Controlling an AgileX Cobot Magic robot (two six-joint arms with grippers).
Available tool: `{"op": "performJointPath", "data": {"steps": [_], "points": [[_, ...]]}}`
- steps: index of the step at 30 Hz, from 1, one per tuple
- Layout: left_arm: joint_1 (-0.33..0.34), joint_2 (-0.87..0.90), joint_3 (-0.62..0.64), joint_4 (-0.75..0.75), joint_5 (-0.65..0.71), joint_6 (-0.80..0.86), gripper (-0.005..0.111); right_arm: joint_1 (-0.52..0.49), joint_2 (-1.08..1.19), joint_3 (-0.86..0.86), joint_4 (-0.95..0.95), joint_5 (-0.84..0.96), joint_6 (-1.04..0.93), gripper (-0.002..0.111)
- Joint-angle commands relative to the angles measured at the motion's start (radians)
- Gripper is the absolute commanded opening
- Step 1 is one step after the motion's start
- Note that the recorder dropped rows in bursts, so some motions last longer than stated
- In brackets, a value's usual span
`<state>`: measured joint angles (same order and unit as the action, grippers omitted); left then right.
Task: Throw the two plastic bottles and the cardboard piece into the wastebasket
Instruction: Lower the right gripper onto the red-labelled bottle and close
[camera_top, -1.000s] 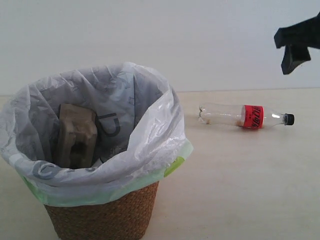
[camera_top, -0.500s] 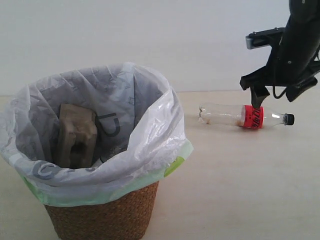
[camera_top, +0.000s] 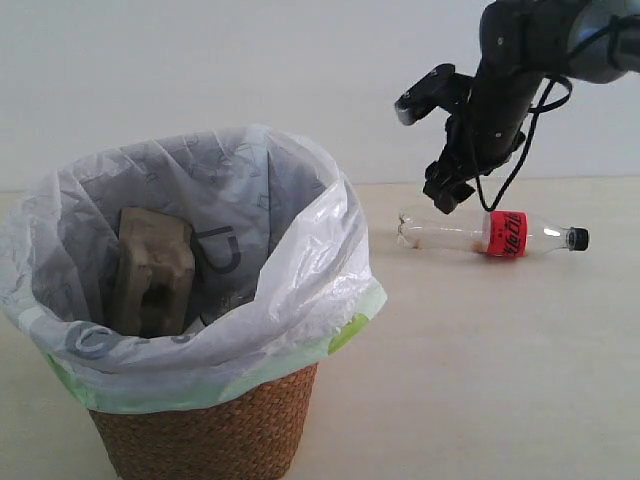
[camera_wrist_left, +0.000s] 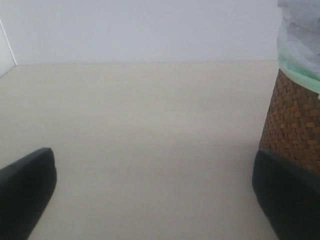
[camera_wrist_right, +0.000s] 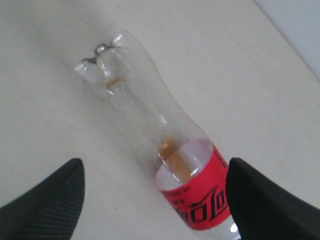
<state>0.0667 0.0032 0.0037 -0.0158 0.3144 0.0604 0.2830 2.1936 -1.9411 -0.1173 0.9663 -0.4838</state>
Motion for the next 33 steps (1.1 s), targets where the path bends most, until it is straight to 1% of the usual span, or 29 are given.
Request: {"op": "performJointPath", "data": {"steps": [1, 5, 9, 12, 20, 25, 33], "points": [[-0.007, -0.003, -0.004, -0.002, -0.008, -0.009, 0.108, 0.029, 0.036, -0.007, -0.092, -0.062, -0.038, 0.07], [-0.007, -0.003, -0.004, -0.002, -0.008, -0.009, 0.108, 0.031, 0.063, -0.007, -0.1, -0.081, -0.027, 0.07], [-0.007, -0.003, -0.004, -0.002, -0.008, -0.009, 0.108, 0.022, 0.079, -0.007, -0.258, -0.067, 0.098, 0.07], [-0.007, -0.003, -0.004, -0.002, -0.008, -0.009, 0.108, 0.007, 0.085, -0.007, -0.299, -0.057, 0.166, 0.07], [-0.007, -0.003, -0.004, -0.002, -0.008, -0.009, 0.108, -0.002, 0.11, -0.007, -0.301, -0.041, 0.132, 0.07], [-0.007, -0.003, -0.004, -0.002, -0.008, -0.009, 0.108, -0.004, 0.147, -0.007, -0.309, -0.014, 0.077, 0.07], [-0.007, -0.003, -0.004, -0.002, -0.008, -0.009, 0.108, -0.006, 0.194, -0.007, -0.399, 0.045, 0.07, 0.07]]}}
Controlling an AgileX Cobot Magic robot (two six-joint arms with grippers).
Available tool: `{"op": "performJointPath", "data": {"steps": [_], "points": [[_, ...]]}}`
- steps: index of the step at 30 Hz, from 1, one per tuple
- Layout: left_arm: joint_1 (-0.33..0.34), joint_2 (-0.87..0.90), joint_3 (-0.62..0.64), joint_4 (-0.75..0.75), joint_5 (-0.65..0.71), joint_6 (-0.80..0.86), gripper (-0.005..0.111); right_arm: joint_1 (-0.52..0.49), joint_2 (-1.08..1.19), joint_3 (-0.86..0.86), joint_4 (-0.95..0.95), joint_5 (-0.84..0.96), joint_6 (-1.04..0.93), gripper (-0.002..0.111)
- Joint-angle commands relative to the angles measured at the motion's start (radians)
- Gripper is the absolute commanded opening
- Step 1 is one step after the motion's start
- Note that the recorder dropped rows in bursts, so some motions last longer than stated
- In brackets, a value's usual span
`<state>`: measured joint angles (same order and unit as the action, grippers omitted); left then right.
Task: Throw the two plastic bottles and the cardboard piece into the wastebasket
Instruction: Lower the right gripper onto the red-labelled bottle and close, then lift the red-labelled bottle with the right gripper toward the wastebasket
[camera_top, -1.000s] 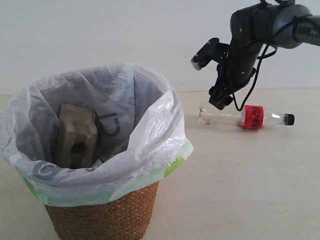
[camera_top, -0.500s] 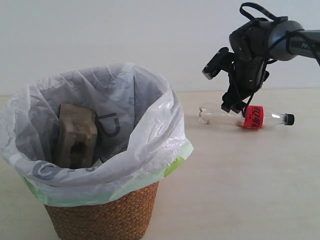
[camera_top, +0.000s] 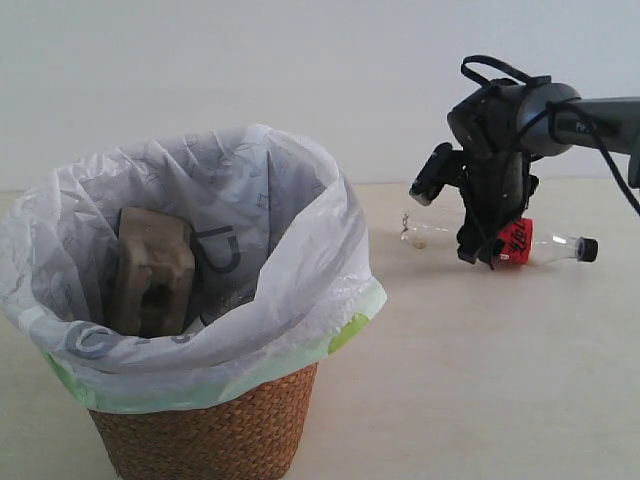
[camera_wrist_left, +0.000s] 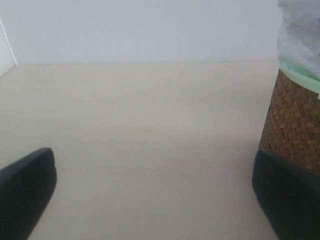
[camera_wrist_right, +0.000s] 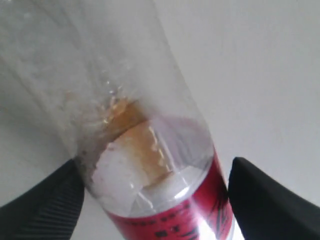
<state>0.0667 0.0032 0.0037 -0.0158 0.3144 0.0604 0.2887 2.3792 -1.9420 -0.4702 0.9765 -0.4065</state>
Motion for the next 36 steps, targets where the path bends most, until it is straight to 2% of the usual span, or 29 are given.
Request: {"op": "performJointPath", "data": {"steps": [1, 8, 10, 15, 17, 20, 24, 26, 27, 28, 32, 36], "points": [[-0.007, -0.003, -0.004, -0.002, -0.008, -0.009, 0.108, -0.011, 0.008, -0.006, -0.058, 0.04, -0.007, 0.07], [-0.007, -0.003, -0.004, -0.002, -0.008, -0.009, 0.108, -0.011, 0.008, -0.006, -0.063, 0.109, 0.007, 0.07], [-0.007, -0.003, -0.004, -0.002, -0.008, -0.009, 0.108, -0.011, 0.008, -0.006, -0.056, 0.139, 0.012, 0.067], [-0.007, -0.003, -0.004, -0.002, -0.008, -0.009, 0.108, -0.011, 0.008, -0.006, -0.028, 0.211, 0.024, 0.036], [-0.007, -0.003, -0.004, -0.002, -0.008, -0.009, 0.108, -0.011, 0.008, -0.006, 0.008, 0.221, 0.031, 0.029], [-0.007, -0.003, -0.004, -0.002, -0.008, -0.009, 0.108, -0.011, 0.01, 0.0, 0.068, 0.231, 0.033, 0.036], [-0.007, -0.003, -0.004, -0.002, -0.008, -0.009, 0.108, -0.011, 0.042, 0.0, 0.115, 0.245, 0.042, 0.056], [-0.007, -0.003, -0.004, -0.002, -0.008, -0.009, 0.108, -0.011, 0.064, 0.0, 0.121, 0.245, 0.051, 0.054], [-0.007, -0.003, -0.004, -0.002, -0.008, -0.009, 0.108, -0.011, 0.081, 0.0, 0.124, 0.245, 0.06, 0.046], [-0.007, -0.003, -0.004, -0.002, -0.008, -0.009, 0.108, -0.011, 0.095, 0.0, 0.132, 0.245, 0.065, 0.032], [-0.007, -0.003, -0.004, -0.002, -0.008, -0.009, 0.108, -0.011, 0.1, 0.0, 0.166, 0.245, 0.088, 0.0], [-0.007, -0.003, -0.004, -0.002, -0.008, -0.009, 0.108, -0.011, 0.092, -0.002, 0.265, 0.245, 0.101, 0.0]]}}
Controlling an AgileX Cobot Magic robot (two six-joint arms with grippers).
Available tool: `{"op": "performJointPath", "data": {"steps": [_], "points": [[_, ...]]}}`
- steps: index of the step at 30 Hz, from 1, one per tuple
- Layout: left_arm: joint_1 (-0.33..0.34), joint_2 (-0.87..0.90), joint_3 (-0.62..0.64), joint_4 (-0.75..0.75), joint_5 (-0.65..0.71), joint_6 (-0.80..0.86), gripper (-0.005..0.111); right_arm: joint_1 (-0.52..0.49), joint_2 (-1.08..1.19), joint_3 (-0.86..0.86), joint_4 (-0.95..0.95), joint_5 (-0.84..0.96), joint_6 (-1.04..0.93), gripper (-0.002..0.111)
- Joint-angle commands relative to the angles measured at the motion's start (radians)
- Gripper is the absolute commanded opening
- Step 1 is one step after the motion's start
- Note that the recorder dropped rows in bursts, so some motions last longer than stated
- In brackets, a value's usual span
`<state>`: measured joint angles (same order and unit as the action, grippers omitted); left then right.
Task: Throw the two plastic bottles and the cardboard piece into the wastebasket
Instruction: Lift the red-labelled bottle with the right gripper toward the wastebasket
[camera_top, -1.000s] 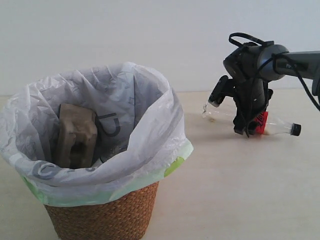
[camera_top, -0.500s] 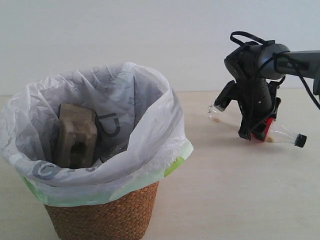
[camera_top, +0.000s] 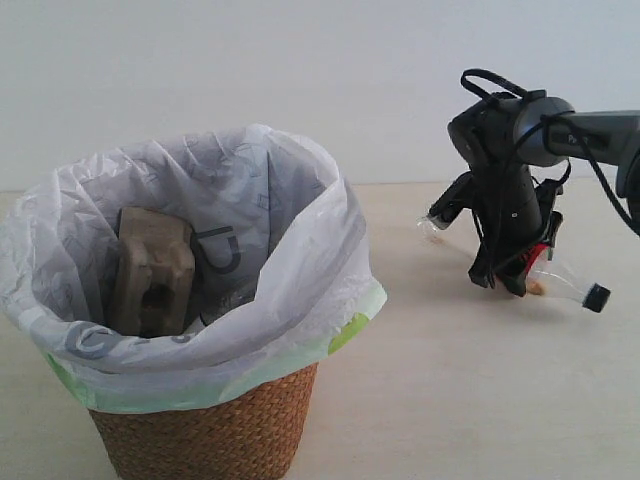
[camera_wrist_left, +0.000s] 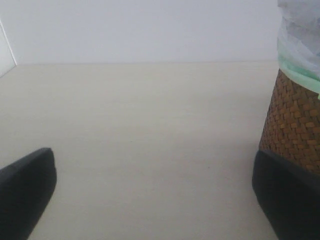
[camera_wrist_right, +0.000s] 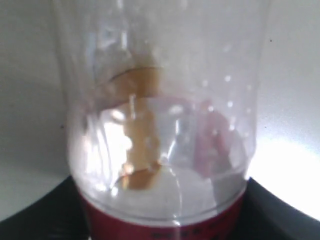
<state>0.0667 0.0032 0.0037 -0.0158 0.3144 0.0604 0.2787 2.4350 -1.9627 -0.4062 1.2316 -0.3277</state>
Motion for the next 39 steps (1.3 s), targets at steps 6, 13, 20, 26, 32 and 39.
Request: {"op": "performJointPath", "data": {"steps": [6, 13, 20, 26, 32, 39], "points": [[-0.007, -0.003, -0.004, -0.002, -0.008, -0.009, 0.108, -0.001, -0.163, 0.016, 0.406, -0.169, 0.052, 0.0], [-0.007, -0.003, -0.004, -0.002, -0.008, -0.009, 0.108, -0.001, -0.426, 0.016, 0.473, -0.197, 0.12, 0.0], [-0.007, -0.003, -0.004, -0.002, -0.008, -0.009, 0.108, -0.057, -0.655, 0.032, 0.523, -0.185, 0.161, 0.0], [-0.007, -0.003, -0.004, -0.002, -0.008, -0.009, 0.108, -0.131, -0.846, 0.192, 0.6, -0.243, 0.15, 0.0], [-0.007, -0.003, -0.004, -0.002, -0.008, -0.009, 0.108, -0.139, -1.076, 0.516, 0.789, -0.506, 0.025, 0.0], [-0.007, -0.003, -0.004, -0.002, -0.008, -0.009, 0.108, -0.139, -1.196, 0.868, 0.988, -0.766, -0.1, 0.0]]}}
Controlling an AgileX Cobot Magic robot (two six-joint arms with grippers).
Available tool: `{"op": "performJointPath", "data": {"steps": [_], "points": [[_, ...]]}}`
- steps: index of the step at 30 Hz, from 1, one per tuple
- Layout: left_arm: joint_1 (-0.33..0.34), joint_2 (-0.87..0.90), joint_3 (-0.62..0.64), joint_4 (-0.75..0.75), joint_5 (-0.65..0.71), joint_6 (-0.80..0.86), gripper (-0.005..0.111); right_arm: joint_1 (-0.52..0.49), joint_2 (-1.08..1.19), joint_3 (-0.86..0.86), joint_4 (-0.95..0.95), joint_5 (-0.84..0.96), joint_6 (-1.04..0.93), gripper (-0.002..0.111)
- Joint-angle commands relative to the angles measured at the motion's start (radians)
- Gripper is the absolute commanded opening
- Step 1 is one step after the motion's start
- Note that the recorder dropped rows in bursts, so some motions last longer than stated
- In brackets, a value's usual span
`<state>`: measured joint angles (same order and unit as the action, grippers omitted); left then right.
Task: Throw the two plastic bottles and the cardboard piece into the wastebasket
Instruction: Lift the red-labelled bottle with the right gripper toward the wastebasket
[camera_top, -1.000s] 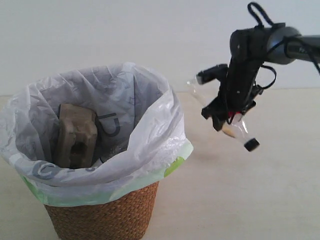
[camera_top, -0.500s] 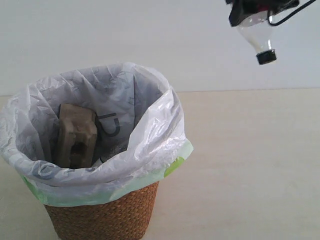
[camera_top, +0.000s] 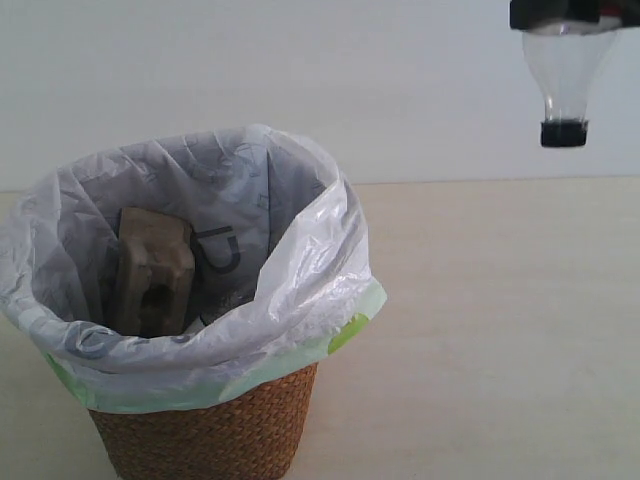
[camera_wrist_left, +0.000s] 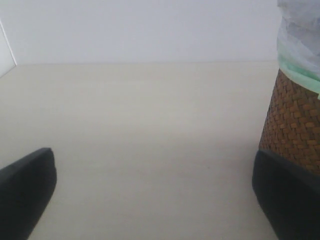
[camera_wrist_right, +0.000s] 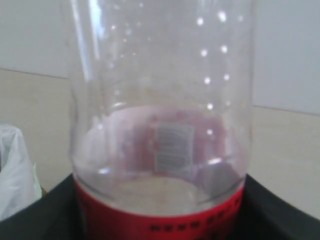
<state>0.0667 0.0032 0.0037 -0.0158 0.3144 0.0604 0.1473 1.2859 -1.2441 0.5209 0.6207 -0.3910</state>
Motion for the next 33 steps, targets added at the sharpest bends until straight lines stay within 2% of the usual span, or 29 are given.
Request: {"op": "performJointPath", "data": {"steps": [1, 5, 7, 10, 16, 18, 22, 26, 29, 33], "points": [[-0.007, -0.003, -0.004, -0.002, -0.008, -0.009, 0.108, -0.007, -0.057, 0.177, 0.068, -0.189, -0.039, 0.0], [-0.007, -0.003, -0.004, -0.002, -0.008, -0.009, 0.108, -0.004, -0.064, 0.232, 0.128, -0.224, -0.088, 0.0], [-0.007, -0.003, -0.004, -0.002, -0.008, -0.009, 0.108, 0.029, -0.064, 0.232, 0.166, -0.229, -0.105, 0.0], [-0.007, -0.003, -0.004, -0.002, -0.008, -0.009, 0.108, 0.144, -0.066, 0.217, 0.331, -0.272, -0.188, 0.0], [-0.007, -0.003, -0.004, -0.002, -0.008, -0.009, 0.108, 0.417, -0.066, 0.081, 0.806, -0.239, -0.509, 0.0], [-0.007, -0.003, -0.004, -0.002, -0.008, -0.009, 0.108, 0.482, -0.066, 0.033, 0.887, -0.241, -0.568, 0.0], [-0.007, -0.003, -0.004, -0.002, -0.008, -0.009, 0.108, 0.512, -0.066, -0.002, 0.872, -0.27, -0.592, 0.0], [-0.007, -0.003, -0.004, -0.002, -0.008, -0.009, 0.108, 0.481, -0.066, 0.045, 0.693, -0.349, -0.478, 0.0], [-0.007, -0.003, -0.004, -0.002, -0.008, -0.009, 0.108, 0.423, -0.066, 0.097, 0.521, -0.389, -0.352, 0.0], [-0.007, -0.003, -0.004, -0.002, -0.008, -0.009, 0.108, 0.286, -0.068, 0.145, 0.356, -0.363, -0.234, 0.0]]}}
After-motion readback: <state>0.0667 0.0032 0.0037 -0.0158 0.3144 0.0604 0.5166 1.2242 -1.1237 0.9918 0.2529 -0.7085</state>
